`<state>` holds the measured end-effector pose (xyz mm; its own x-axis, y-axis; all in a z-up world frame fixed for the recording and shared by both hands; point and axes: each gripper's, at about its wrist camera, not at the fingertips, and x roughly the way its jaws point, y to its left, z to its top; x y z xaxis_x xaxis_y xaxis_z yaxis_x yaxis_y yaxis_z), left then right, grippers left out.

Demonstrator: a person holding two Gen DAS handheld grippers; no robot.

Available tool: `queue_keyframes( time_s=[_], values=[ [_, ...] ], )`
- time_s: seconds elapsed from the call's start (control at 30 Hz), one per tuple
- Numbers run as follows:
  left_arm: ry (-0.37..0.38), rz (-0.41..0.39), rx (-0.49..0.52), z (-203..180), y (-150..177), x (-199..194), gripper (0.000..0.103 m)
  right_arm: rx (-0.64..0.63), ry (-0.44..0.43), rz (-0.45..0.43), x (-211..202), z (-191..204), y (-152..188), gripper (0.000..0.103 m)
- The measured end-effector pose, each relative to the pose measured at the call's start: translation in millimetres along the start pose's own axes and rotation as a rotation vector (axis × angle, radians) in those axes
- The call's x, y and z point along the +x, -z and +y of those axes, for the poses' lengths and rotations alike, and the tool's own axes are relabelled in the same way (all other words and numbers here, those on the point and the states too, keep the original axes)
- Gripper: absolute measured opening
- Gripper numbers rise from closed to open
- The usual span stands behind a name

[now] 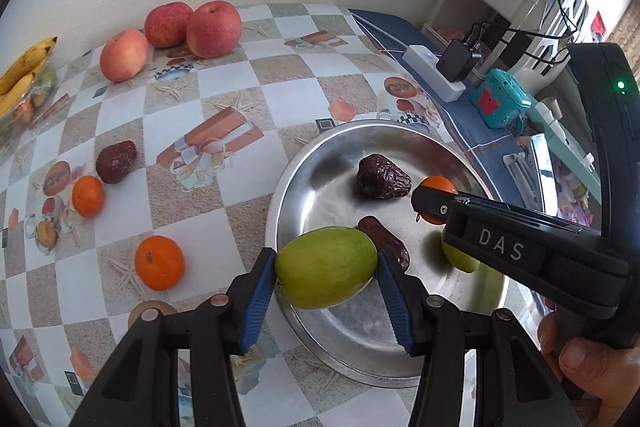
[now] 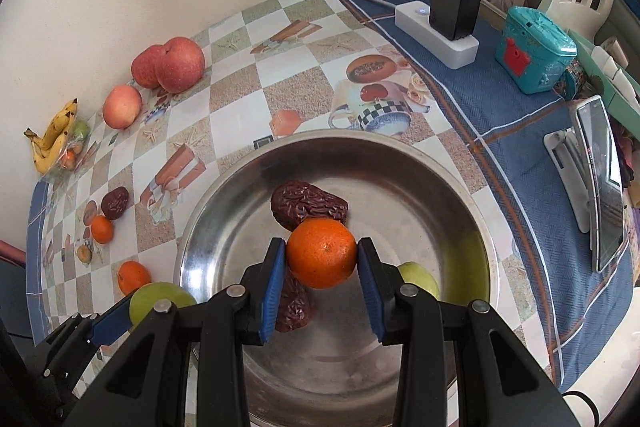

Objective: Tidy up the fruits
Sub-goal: 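Open the left tool to drop the pear while the right tool releases the tangerine into the bowl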

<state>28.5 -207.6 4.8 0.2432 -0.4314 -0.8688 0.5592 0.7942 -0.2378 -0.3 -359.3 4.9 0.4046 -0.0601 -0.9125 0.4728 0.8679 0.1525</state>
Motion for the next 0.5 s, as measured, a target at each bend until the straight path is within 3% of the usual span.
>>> queue_keyframes(
  time_s=[0.5],
  values=[
    [-0.020,-0.004,-0.011,4.3,-1.6,0.1,0.059,0.009,0.009,0.016,3.0,-1.3,-0.3,0.039]
  ],
)
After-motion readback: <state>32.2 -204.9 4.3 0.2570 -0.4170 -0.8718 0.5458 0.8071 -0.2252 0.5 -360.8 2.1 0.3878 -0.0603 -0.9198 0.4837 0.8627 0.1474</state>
